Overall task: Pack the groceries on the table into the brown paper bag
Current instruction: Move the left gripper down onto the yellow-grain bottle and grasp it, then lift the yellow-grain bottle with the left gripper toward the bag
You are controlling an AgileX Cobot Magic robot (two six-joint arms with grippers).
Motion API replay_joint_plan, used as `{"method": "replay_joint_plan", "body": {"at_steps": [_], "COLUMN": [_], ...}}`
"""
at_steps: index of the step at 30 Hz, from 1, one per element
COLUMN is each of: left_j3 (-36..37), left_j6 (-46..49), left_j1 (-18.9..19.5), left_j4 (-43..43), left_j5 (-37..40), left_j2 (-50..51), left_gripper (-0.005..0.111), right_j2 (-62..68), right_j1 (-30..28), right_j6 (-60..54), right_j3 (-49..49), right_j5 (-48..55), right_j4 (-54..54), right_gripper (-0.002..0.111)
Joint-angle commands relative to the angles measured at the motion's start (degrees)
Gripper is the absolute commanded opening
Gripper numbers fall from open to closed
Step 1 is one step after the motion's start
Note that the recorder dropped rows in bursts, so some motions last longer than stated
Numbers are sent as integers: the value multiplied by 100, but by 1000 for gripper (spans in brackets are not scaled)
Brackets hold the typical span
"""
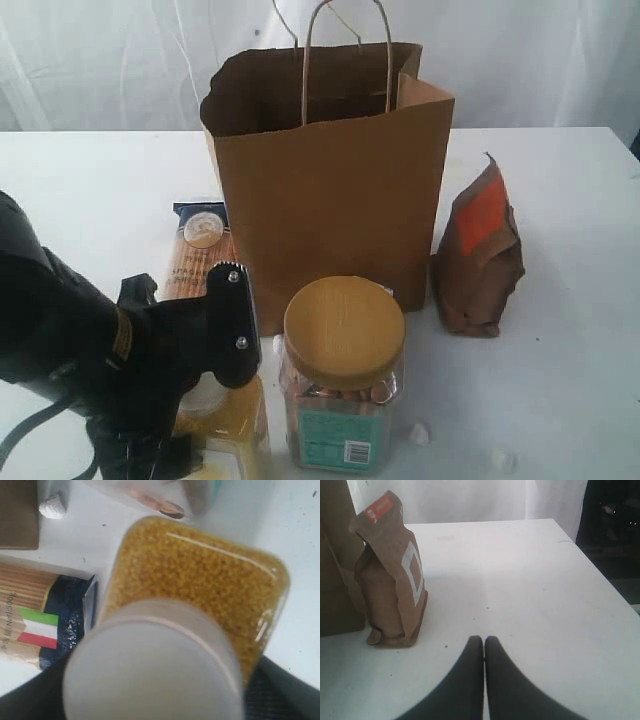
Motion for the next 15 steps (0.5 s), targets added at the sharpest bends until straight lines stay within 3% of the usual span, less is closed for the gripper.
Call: {"method": "replay_joint_plan", "body": {"at_steps": [1, 5, 6, 12, 15], "left_j3": [38, 38, 38, 9, -251], "left_j6": [-94, -333, -333, -525, -525], "left_j1": [-39, -39, -39, -39, -39], "left_j4": [9, 10, 59, 351, 366], "left_j5": [80, 34, 36, 147, 624], "left_j2": [95, 95, 95, -114, -412], "left_gripper": [43, 3, 0, 0, 0], "right_j2": [-31, -31, -31, -31, -31], "right_j1": [5, 5, 5, 5, 5], "right_j6": [-48, -48, -48, -48, -48], "right_j3": [7, 7, 7, 7, 7], "right_j5": [-49, -49, -49, -49, -49], "right_j4": [1, 1, 1, 1, 1], "right_gripper": [0, 0, 0, 0, 0]}}
